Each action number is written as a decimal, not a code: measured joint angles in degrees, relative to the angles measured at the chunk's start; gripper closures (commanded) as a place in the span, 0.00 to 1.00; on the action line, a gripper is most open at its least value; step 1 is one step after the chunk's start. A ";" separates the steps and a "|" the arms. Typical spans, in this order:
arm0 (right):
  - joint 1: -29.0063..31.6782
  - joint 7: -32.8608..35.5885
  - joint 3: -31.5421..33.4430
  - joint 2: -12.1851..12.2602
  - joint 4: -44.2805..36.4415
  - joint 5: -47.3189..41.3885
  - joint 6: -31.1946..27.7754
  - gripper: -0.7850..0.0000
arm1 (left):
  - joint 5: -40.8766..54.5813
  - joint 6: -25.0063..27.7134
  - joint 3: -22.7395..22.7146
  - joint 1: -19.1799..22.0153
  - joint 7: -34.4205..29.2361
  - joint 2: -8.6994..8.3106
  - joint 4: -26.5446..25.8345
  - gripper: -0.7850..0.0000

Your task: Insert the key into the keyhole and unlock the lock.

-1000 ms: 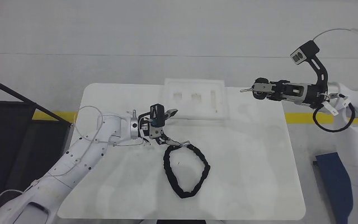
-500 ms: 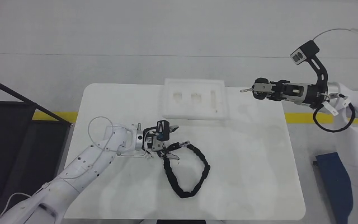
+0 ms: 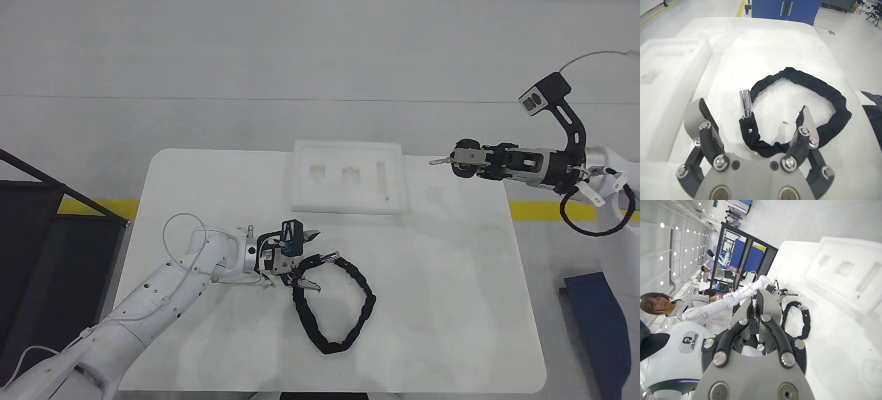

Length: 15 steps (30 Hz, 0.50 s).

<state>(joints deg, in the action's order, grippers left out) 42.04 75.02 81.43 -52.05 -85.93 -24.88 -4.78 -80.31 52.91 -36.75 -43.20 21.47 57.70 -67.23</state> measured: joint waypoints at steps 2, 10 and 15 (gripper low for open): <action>0.00 0.00 0.00 0.00 0.00 0.00 0.00 1.00 | 0.00 0.00 0.00 0.00 0.00 0.00 0.00 0.00; 0.00 0.00 0.00 0.00 0.00 0.00 0.00 1.00 | -0.28 -7.21 -1.84 -2.32 -4.00 0.00 -5.09 0.00; 0.00 0.00 0.00 0.00 0.00 0.00 0.00 1.00 | -1.15 -10.58 -2.87 -4.26 -7.77 -0.11 -7.56 0.00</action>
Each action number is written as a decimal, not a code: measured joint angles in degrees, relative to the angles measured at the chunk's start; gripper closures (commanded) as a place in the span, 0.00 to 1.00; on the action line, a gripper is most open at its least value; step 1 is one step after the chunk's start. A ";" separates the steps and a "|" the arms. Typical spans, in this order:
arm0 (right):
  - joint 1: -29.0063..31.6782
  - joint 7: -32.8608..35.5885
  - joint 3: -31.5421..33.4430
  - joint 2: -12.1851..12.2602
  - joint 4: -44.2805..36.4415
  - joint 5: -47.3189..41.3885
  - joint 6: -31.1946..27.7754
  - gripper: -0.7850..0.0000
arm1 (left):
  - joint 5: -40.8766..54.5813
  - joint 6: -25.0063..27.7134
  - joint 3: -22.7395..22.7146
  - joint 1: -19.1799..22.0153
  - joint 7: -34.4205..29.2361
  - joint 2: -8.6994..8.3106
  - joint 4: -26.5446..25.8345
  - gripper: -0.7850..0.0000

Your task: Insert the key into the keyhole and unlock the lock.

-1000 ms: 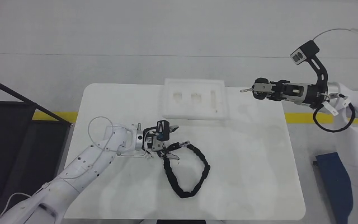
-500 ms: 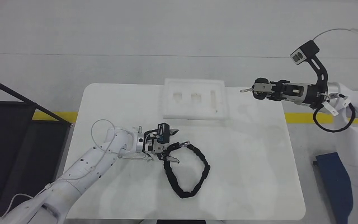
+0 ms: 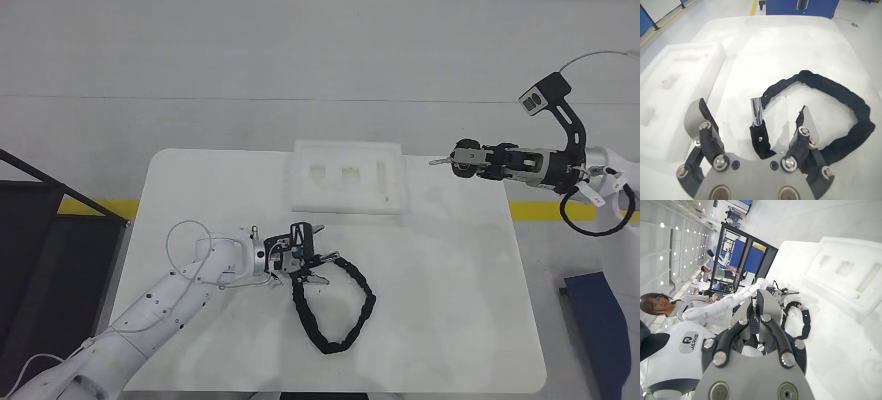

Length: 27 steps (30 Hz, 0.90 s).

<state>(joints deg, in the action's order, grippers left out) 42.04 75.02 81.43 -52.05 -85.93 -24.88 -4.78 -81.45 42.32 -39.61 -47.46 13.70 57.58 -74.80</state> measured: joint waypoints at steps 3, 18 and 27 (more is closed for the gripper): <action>0.00 0.00 0.00 0.00 0.00 0.00 0.00 1.00 | 0.36 -0.91 -0.64 -0.97 -1.17 -0.02 -0.78 0.00; 0.00 0.00 0.00 0.00 0.00 0.00 0.00 1.00 | 2.27 1.62 -1.19 -0.94 -3.13 1.20 2.23 0.13; 0.00 0.00 0.00 0.00 0.00 0.00 0.00 1.00 | 1.57 1.93 -0.25 0.01 -3.93 2.46 4.40 0.28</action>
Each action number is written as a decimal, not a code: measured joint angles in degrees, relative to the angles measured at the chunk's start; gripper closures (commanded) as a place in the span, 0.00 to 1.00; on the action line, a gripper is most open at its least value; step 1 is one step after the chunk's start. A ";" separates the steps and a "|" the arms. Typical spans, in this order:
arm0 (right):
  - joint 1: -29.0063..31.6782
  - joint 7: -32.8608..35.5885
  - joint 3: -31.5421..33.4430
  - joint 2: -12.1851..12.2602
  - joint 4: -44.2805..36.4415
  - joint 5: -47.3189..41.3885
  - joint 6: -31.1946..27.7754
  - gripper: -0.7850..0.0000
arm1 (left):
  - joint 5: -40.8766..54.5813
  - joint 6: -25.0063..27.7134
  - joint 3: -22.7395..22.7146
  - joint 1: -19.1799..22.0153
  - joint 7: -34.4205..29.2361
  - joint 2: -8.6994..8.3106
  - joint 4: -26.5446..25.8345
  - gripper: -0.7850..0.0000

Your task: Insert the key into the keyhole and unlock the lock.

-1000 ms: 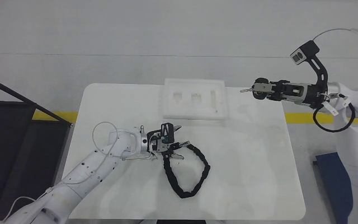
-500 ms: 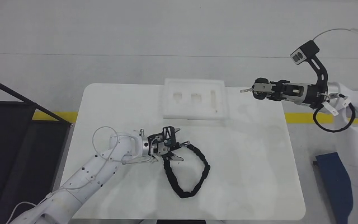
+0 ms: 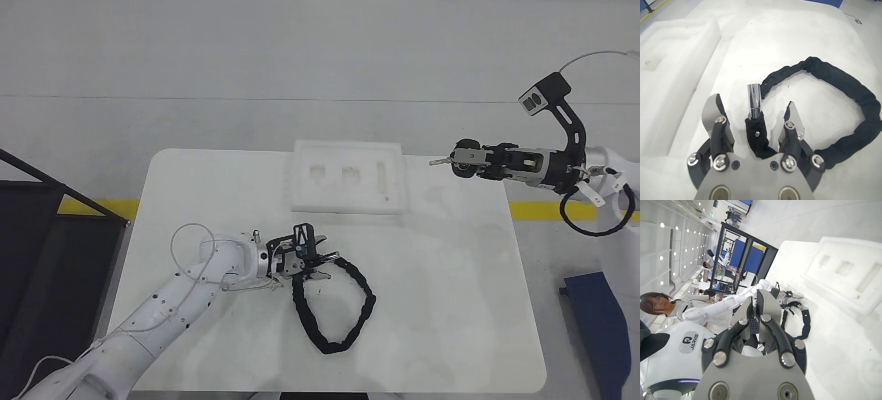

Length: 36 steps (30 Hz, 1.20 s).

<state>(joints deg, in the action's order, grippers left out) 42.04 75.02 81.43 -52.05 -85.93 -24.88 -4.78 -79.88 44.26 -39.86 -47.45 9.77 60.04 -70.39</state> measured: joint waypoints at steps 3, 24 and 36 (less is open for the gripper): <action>0.00 0.00 0.00 0.00 0.00 0.00 0.00 1.00 | -0.62 -0.27 0.14 0.18 0.20 0.32 0.52 0.31; 0.00 0.00 0.00 0.00 0.00 0.00 0.00 1.00 | -1.19 1.13 0.92 1.37 0.61 2.55 4.37 0.97; 0.00 0.00 0.00 0.00 0.00 0.00 0.00 1.00 | 0.60 1.61 0.19 1.67 1.42 3.53 4.82 1.00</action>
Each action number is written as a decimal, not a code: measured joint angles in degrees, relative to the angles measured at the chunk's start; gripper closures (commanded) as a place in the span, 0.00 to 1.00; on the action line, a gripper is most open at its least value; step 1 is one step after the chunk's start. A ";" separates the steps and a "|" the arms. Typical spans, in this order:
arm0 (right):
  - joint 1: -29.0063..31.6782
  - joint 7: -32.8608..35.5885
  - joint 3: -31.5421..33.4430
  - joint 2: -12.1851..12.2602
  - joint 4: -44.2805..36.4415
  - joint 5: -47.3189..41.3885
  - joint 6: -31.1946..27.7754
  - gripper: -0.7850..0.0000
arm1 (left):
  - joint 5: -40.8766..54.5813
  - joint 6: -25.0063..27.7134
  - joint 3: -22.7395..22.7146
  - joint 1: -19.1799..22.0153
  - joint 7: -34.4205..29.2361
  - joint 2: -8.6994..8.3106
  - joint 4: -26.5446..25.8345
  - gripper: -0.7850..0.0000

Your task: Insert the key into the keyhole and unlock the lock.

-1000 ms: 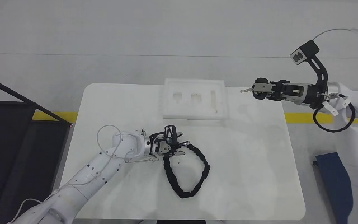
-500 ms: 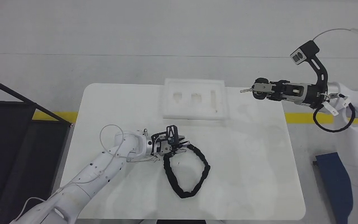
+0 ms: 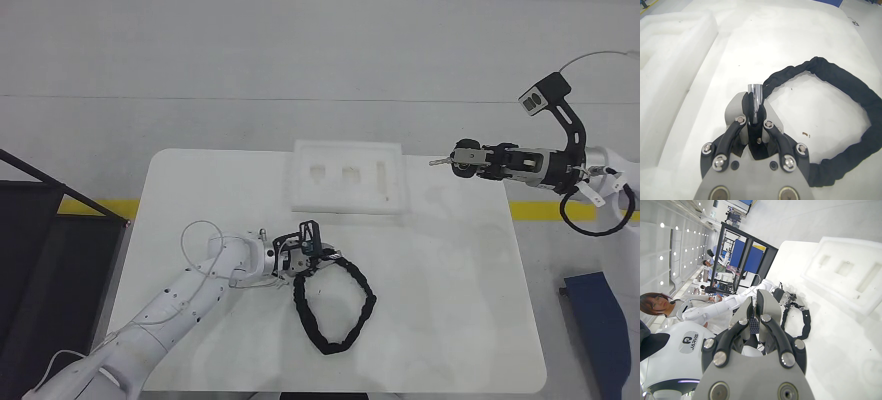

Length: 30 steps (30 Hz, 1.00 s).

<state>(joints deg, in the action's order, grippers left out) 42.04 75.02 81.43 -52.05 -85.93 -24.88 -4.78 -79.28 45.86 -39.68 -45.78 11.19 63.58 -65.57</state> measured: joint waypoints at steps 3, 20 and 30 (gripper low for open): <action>0.00 0.00 0.00 0.00 0.00 0.00 0.00 1.00 | 0.88 0.87 -0.81 -0.29 1.22 -0.06 -1.18 1.00; 0.00 0.00 0.00 0.00 0.00 0.00 0.00 1.00 | 8.45 12.20 -6.49 -1.90 8.32 -1.26 -15.34 1.00; 0.00 0.00 0.00 0.00 0.00 0.00 0.00 1.00 | 15.09 12.14 -6.04 -0.53 11.40 -1.52 -20.81 1.00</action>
<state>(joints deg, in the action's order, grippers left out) 42.04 75.02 81.43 -52.05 -85.93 -24.88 -4.78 -64.19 58.00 -45.72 -46.31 22.59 62.06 -86.38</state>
